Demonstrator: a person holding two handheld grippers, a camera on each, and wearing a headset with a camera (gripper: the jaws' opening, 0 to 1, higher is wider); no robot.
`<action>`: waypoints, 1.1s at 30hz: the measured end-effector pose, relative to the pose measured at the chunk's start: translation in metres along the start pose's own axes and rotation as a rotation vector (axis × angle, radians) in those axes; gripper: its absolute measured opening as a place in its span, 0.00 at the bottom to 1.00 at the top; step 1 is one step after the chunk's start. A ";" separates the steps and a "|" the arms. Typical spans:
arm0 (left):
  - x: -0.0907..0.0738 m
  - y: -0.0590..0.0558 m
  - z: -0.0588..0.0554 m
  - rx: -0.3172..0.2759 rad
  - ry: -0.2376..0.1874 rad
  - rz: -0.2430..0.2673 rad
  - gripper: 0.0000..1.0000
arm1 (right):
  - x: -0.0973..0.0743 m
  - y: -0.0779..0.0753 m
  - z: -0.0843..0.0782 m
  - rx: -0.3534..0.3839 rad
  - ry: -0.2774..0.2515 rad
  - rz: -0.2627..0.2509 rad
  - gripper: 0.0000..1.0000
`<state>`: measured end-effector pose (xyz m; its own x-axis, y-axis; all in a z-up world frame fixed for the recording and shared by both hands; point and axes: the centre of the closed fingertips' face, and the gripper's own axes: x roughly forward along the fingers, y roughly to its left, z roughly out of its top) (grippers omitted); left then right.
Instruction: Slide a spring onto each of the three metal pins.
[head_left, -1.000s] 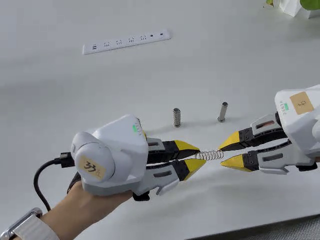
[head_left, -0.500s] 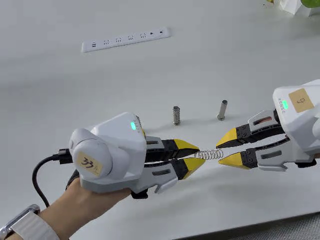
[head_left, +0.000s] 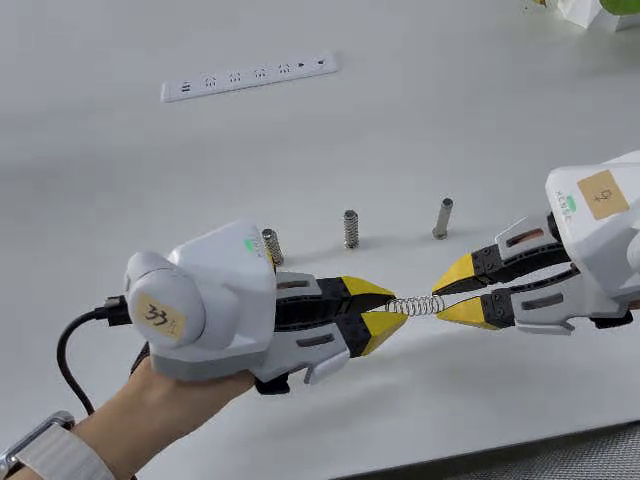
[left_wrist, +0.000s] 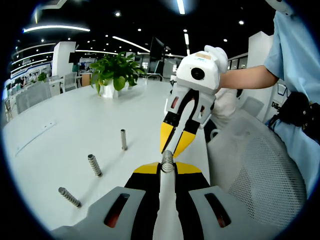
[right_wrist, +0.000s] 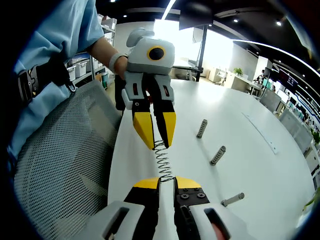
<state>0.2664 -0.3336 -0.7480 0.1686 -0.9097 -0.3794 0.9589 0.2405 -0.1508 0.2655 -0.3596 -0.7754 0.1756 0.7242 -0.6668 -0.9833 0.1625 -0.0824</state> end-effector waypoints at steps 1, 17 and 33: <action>0.000 0.000 0.000 0.001 0.001 0.001 0.07 | 0.000 -0.001 0.000 -0.006 0.003 -0.002 0.06; 0.000 0.003 0.001 -0.005 0.000 0.012 0.07 | -0.008 -0.008 0.005 -0.090 0.052 -0.031 0.06; -0.002 0.005 0.001 -0.008 -0.010 0.024 0.07 | -0.021 -0.015 0.027 -0.127 0.031 -0.052 0.00</action>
<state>0.2711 -0.3310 -0.7473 0.1943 -0.9070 -0.3737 0.9526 0.2653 -0.1487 0.2776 -0.3588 -0.7401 0.2269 0.6956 -0.6817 -0.9714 0.1116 -0.2095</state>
